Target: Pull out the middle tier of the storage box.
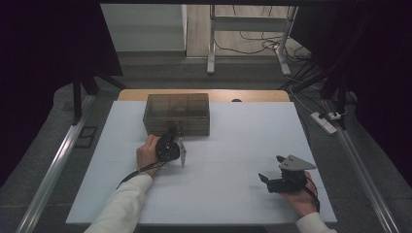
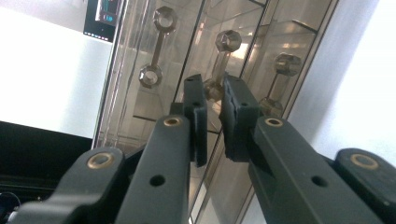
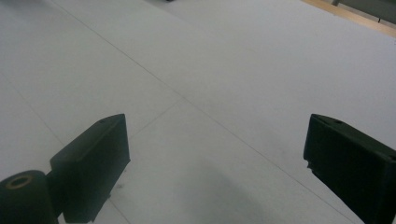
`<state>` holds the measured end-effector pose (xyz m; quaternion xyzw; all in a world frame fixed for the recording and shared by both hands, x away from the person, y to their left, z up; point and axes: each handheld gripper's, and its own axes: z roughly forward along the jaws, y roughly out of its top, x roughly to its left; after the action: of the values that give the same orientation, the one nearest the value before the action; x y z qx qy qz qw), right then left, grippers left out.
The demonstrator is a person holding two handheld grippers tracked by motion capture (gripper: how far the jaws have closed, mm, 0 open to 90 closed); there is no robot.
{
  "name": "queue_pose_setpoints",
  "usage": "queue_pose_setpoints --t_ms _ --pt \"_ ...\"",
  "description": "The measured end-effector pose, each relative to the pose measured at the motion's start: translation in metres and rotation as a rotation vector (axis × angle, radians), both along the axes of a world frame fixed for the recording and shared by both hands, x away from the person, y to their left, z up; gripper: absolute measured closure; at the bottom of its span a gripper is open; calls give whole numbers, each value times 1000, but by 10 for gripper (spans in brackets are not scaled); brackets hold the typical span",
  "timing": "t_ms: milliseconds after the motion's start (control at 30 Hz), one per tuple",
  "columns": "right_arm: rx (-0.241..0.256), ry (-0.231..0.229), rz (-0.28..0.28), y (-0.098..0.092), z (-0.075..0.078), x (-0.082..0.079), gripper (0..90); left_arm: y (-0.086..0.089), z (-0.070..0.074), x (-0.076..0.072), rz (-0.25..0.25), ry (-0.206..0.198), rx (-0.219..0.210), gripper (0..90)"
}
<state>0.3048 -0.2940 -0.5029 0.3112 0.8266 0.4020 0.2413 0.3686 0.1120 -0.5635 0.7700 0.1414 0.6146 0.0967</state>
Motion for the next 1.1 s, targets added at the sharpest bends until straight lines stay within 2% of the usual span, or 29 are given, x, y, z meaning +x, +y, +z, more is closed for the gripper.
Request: queue_pose_setpoints --t_ms 333,800,1067,1100 --pt "2 1 -3 0 0 0 68 1 -1 -7 -6 2 10 810" --pt "-1 5 0 0 0 1 68 1 -1 -24 -14 7 20 807" --pt "2 4 2 1 -1 1 68 2 -1 -26 -17 16 6 801" --pt "2 5 2 1 -1 1 68 2 1 -26 -19 27 -6 798"
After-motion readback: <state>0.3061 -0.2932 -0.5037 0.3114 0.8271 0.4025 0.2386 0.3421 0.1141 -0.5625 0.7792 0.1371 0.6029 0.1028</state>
